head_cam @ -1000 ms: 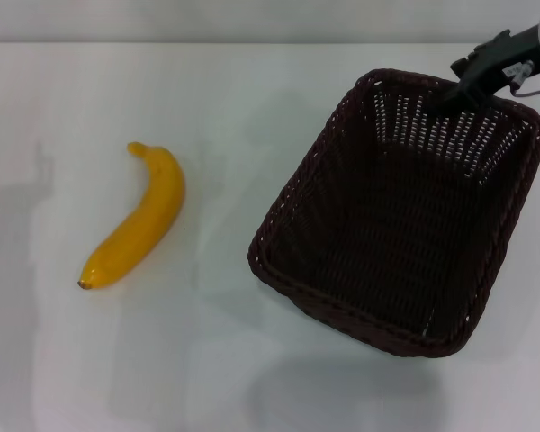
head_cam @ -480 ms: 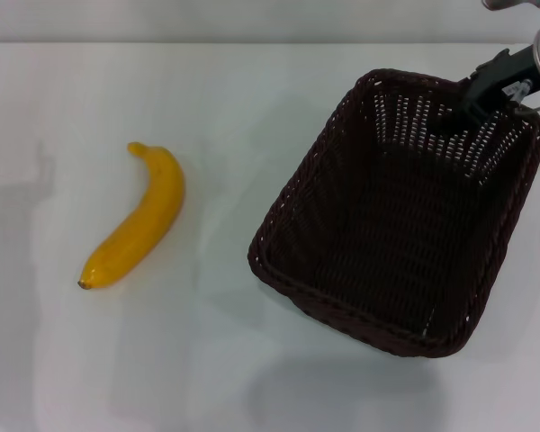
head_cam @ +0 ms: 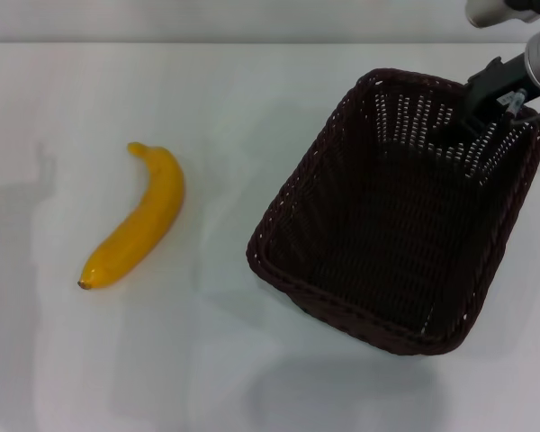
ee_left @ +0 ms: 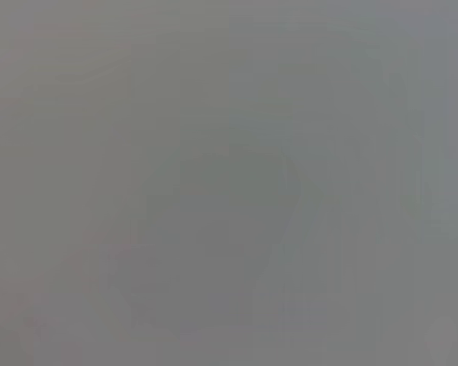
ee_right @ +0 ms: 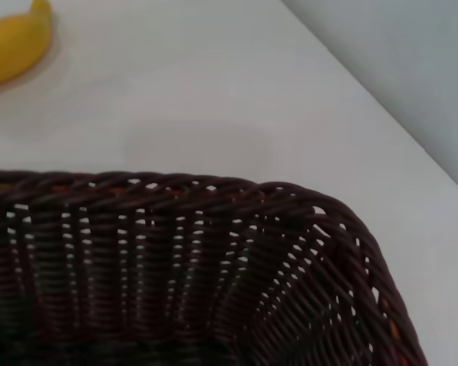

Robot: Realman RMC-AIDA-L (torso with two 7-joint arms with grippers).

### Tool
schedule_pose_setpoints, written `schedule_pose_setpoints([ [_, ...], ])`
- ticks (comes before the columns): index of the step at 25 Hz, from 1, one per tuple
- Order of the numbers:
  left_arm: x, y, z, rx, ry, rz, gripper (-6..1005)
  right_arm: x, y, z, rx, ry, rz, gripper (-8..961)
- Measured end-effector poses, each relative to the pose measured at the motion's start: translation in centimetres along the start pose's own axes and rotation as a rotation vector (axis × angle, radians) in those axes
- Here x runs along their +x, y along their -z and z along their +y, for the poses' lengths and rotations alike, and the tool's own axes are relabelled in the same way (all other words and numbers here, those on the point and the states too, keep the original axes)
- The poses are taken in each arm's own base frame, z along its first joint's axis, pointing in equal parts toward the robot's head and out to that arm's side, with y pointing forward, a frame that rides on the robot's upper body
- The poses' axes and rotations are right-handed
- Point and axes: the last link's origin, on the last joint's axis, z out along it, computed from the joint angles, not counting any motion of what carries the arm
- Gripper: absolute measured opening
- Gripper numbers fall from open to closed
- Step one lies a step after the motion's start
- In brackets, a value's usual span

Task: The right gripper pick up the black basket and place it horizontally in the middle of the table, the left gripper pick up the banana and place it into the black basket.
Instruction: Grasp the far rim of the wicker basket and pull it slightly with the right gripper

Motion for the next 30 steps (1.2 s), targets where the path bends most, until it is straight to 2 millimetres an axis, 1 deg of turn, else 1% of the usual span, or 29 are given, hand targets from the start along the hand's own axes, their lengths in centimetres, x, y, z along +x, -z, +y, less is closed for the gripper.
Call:
schedule_pose_setpoints([
  [8,0.1,0.0,0.2,-0.004,0.004,0.002,688,-0.5,-0.2,0.1,0.042,0.086,0.079,630],
  [13,0.1,0.0,0.3,-0.007,0.007,0.003,688,-0.8,-0.2,0.3,0.05,0.114,0.099,587],
  [18,0.2,0.0,0.4,-0.008,0.01,0.006,688,-1.0,0.2,0.3,0.057,0.12,0.089,544],
  [24,0.3,-0.1,0.5,-0.011,0.012,0.007,688,-1.1,0.3,0.7,0.028,0.128,0.107,458],
  [27,0.3,-0.1,0.5,-0.012,0.012,0.008,688,-1.1,0.4,0.8,0.022,0.128,0.111,398],
  [30,0.3,-0.2,0.6,-0.015,0.015,0.009,688,-1.4,0.7,0.9,0.028,0.097,0.106,393],
])
